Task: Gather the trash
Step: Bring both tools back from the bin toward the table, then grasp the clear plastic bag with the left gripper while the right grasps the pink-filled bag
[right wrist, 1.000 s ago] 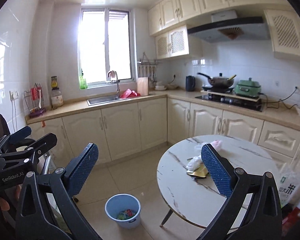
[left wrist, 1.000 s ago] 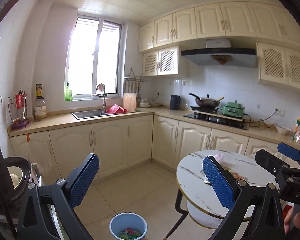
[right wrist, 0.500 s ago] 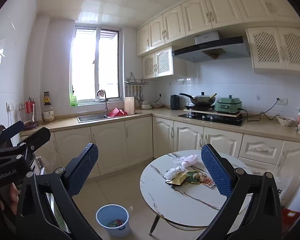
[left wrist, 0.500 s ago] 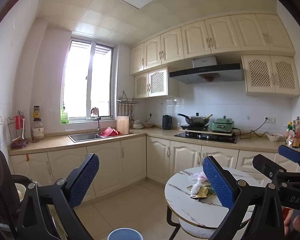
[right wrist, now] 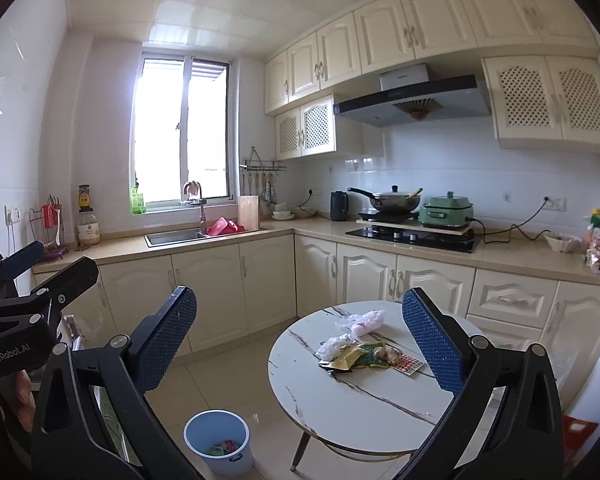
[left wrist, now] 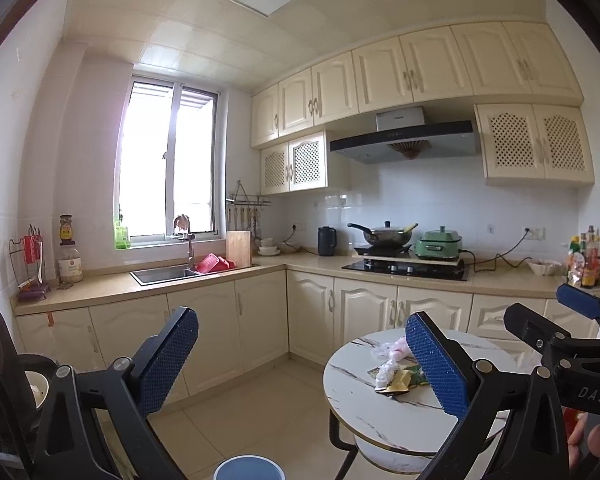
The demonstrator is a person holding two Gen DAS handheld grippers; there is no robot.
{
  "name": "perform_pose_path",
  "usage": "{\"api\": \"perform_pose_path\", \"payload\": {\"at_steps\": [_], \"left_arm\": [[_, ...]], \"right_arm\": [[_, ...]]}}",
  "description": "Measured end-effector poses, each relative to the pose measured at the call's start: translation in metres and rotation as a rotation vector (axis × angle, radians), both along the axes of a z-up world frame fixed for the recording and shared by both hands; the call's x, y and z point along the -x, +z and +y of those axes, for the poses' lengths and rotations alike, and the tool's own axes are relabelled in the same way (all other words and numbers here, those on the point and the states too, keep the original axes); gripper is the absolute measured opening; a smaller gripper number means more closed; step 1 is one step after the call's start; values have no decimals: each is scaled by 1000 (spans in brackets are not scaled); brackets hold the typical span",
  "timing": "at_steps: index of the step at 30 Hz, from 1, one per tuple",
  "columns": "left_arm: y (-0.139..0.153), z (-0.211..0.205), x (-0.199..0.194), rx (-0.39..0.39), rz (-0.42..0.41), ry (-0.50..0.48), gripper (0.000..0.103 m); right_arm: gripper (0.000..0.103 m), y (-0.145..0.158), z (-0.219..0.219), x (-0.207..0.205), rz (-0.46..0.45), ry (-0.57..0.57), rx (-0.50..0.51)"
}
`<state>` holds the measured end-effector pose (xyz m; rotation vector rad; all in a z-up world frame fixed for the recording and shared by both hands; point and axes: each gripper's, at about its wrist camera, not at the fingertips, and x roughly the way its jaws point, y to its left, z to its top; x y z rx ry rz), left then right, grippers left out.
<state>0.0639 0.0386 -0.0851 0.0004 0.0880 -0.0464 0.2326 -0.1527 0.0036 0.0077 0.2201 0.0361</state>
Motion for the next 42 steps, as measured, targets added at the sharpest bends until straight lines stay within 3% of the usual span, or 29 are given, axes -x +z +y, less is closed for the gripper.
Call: {"api": "perform_pose_path", "payload": {"at_steps": [6,7,17,24,31,39,42], "left_arm": [[6,0,-21,-2,27,-13,102],[5,0,-26,10,7,-74,102],[-18,-25,-122,26,193,-145,102],[-31,-68,-225,13,364,-217,102],[-42,-119,-343,-26,484,-297,102],[-68,-169,-495,-88,619,-364,102],[-80,-186,-546,-105,660,-372,93]], "right_arm": [[103,-7,-9,-8,16,-26,5],[103,-9,-12,-11,24,-36,5],[103,-61,-82,-61,161,-176,-36],[103,-116,-137,-112,297,-228,-87],[103,-163,-184,-173,406,-255,-108],[103,-175,-211,-254,471,-242,-92],[103,-182,-215,-281,483,-219,-101]]}}
